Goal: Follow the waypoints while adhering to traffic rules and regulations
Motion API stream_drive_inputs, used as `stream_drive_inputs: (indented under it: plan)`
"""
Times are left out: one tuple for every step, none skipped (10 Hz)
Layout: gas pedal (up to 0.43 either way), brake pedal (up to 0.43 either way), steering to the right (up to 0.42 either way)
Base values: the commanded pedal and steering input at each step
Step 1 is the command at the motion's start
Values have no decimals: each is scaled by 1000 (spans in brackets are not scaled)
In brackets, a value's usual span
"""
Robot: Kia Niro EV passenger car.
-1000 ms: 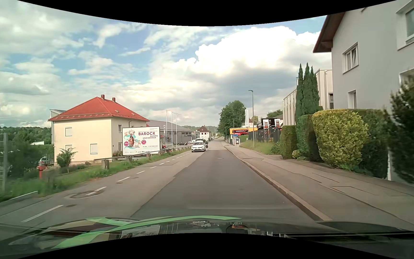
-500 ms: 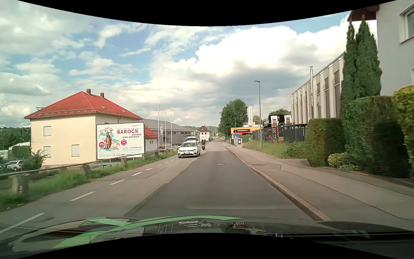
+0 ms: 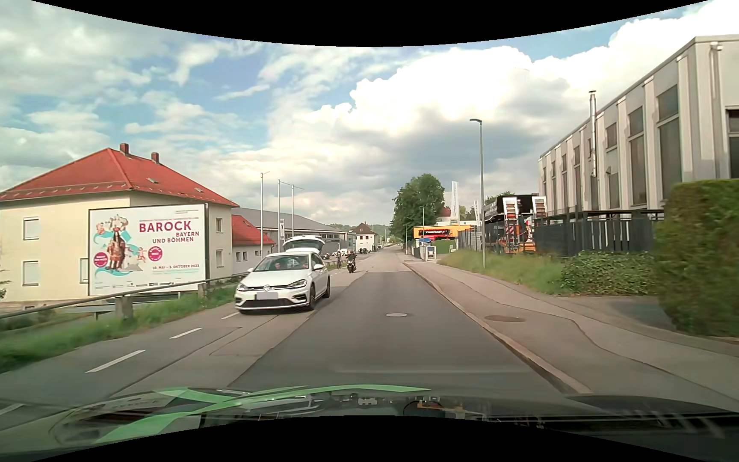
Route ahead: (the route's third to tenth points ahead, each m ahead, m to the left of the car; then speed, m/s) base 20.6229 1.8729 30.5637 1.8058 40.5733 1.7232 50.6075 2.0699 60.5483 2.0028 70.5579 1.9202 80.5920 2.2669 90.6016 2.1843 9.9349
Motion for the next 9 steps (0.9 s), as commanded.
stream_drive_inputs:
  plan:
    - [169,0,-3]
    - [169,0,-3]
    - [169,0,-3]
    - [169,0,-3]
    - [169,0,-3]
    - [169,0,-3]
    - [177,0,-4]
    - [177,0,-5]
    - [177,0,-5]
